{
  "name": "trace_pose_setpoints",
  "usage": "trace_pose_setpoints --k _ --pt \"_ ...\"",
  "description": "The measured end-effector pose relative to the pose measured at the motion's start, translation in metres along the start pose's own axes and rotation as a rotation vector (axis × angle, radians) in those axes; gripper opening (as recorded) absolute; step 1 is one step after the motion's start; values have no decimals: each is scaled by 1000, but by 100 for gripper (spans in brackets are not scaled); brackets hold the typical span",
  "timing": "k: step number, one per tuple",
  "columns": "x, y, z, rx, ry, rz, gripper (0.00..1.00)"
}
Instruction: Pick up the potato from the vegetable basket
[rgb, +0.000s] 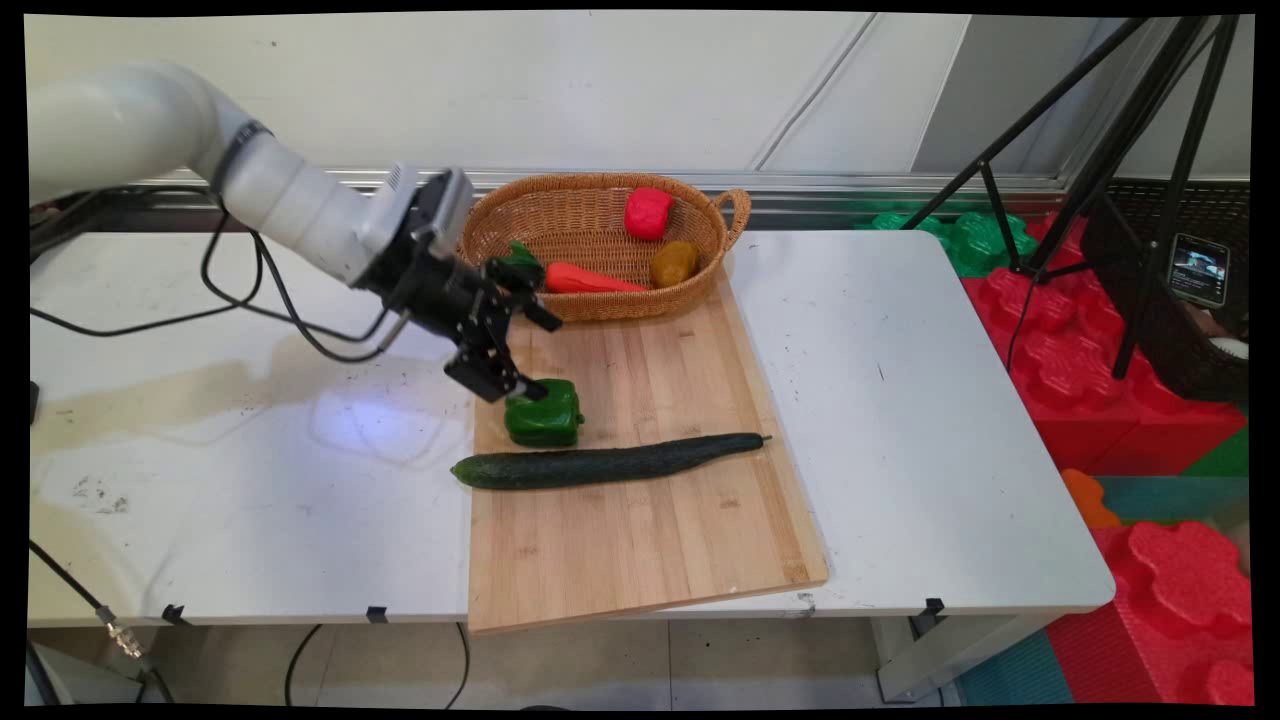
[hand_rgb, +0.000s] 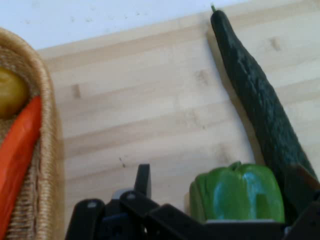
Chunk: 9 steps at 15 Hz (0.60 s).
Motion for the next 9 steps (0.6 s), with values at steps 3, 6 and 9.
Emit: trace_pose_setpoints --k 3,6,9 --pt "7 -9 -18 18 25 -7 100" --pt "11 -19 -34 37 44 -17 100" --pt "14 -33 -48 62 59 -25 100"
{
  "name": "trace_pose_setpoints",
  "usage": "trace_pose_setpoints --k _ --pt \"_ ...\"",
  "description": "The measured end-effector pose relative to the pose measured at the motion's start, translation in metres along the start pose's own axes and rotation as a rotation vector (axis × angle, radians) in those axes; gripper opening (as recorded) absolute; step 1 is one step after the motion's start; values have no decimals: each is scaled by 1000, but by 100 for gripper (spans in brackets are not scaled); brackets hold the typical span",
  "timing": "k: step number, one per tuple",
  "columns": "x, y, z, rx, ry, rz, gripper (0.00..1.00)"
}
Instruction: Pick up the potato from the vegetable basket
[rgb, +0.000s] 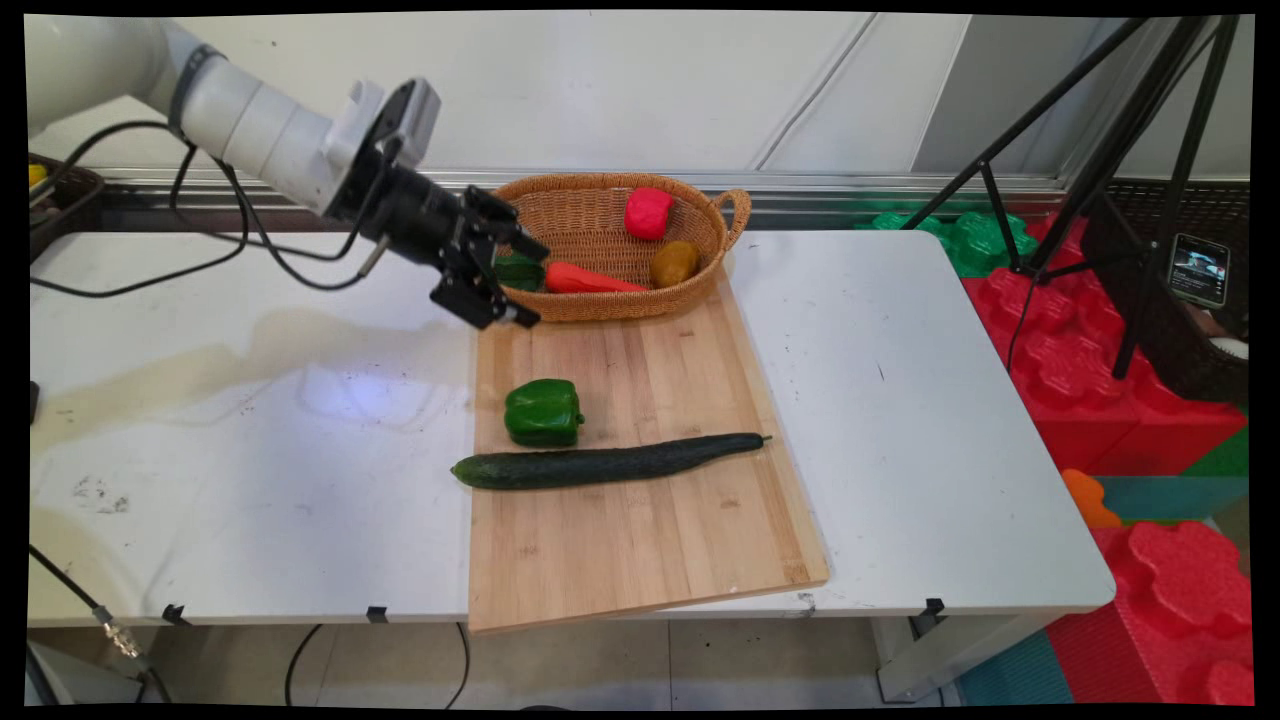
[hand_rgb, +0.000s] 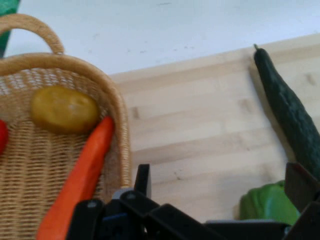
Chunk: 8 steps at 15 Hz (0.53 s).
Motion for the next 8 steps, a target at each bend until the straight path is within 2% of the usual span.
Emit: trace_pose_setpoints --k 8 --pt "11 -48 -2 57 36 -16 100"
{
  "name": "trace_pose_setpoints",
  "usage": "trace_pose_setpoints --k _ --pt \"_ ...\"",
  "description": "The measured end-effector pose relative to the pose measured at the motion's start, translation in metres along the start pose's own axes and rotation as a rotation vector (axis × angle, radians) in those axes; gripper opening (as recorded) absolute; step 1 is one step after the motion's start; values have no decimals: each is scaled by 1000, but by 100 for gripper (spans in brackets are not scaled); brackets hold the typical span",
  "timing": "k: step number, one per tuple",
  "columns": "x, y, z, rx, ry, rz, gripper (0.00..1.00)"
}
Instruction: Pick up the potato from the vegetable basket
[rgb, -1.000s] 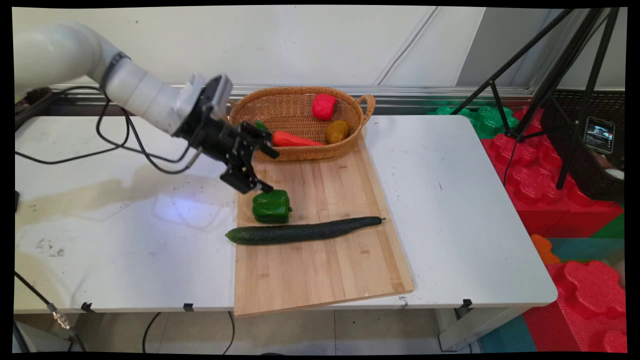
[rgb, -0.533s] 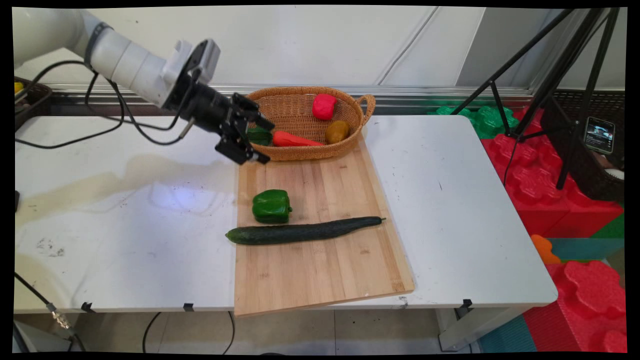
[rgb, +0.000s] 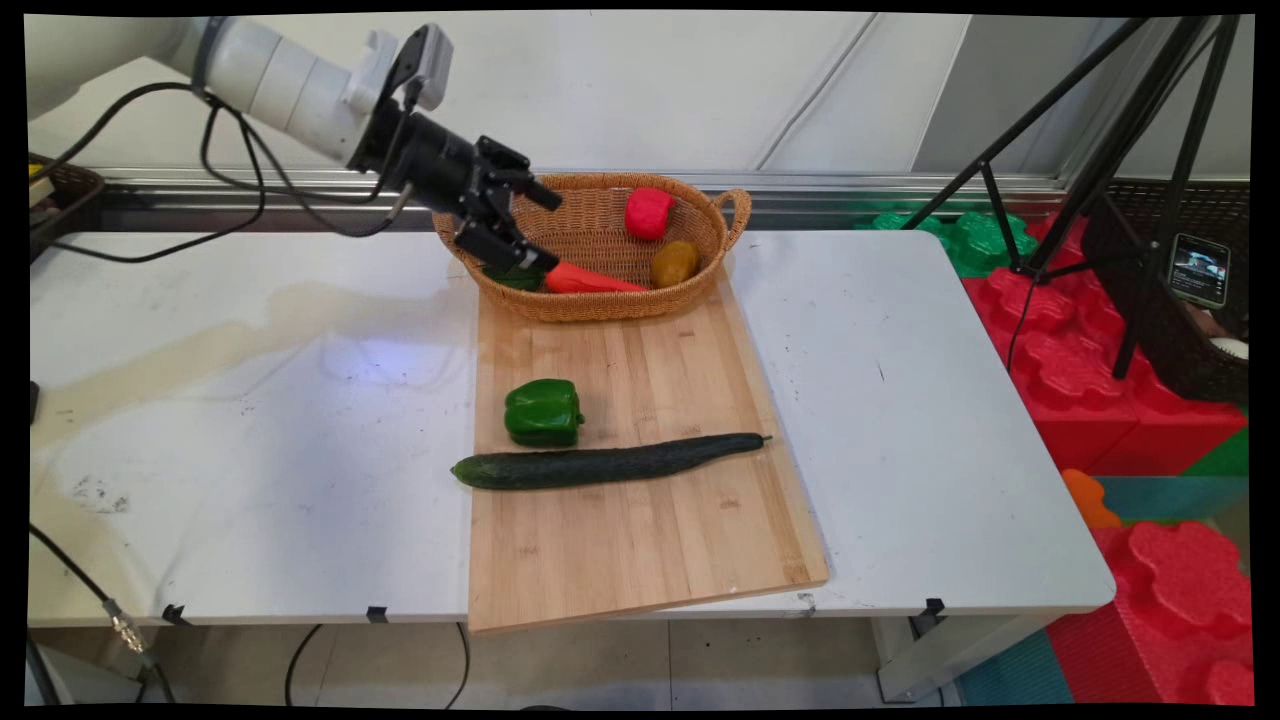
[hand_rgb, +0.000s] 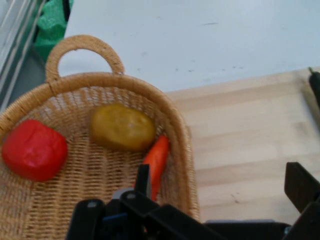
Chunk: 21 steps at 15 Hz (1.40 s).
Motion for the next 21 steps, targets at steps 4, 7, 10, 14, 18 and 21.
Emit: trace_pose_setpoints --k 4,7,10,14,18,21 --pt "3 -20 13 17 6 -11 100" --pt "4 -38 30 29 7 -29 100" --pt "4 -50 45 38 7 -49 100" --pt "5 -62 69 47 7 -81 100" --pt "6 -69 94 54 3 -118 100" --pt "7 -73 111 58 -3 -144 100"
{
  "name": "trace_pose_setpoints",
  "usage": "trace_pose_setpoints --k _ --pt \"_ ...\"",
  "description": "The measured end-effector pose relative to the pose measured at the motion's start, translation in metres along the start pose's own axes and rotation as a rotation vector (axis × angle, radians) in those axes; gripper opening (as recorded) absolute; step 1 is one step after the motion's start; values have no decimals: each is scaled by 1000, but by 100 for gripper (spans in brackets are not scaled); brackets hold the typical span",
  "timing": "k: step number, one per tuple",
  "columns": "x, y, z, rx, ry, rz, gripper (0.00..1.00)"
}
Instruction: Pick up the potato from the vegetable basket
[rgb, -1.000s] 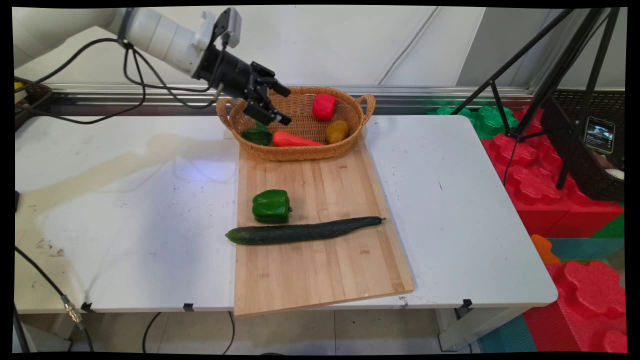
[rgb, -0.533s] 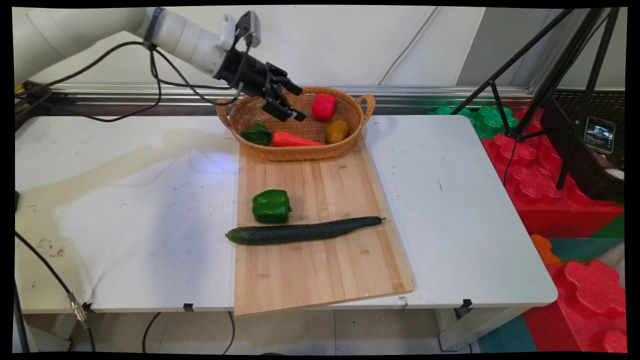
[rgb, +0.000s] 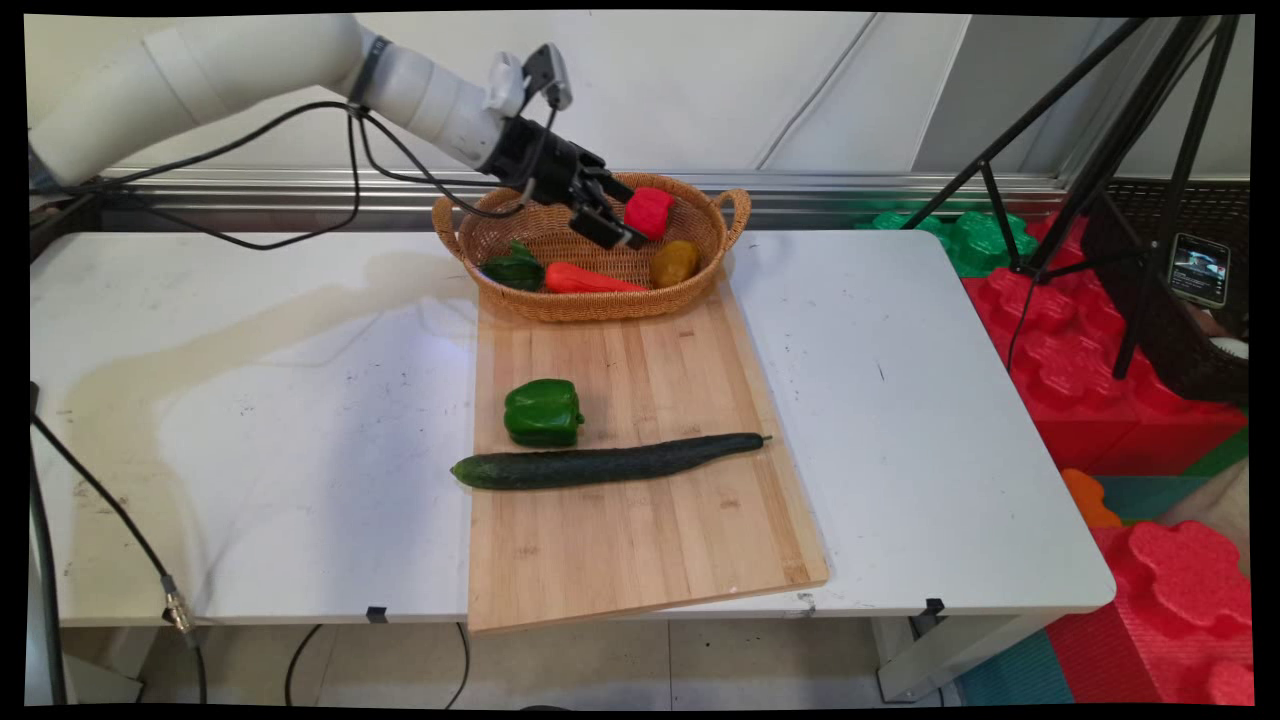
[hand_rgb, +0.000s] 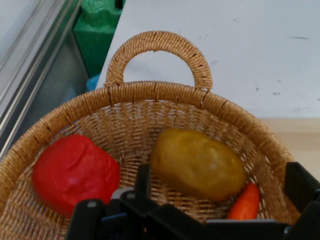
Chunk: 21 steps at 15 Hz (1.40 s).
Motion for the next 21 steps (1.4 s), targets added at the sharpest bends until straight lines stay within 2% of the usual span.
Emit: trace_pose_setpoints --k 5,12,21 --pt "2 -1 25 5 -14 -36 100" --pt "-1 -5 54 34 -49 -95 100" --pt "-10 -9 76 45 -95 -145 100"
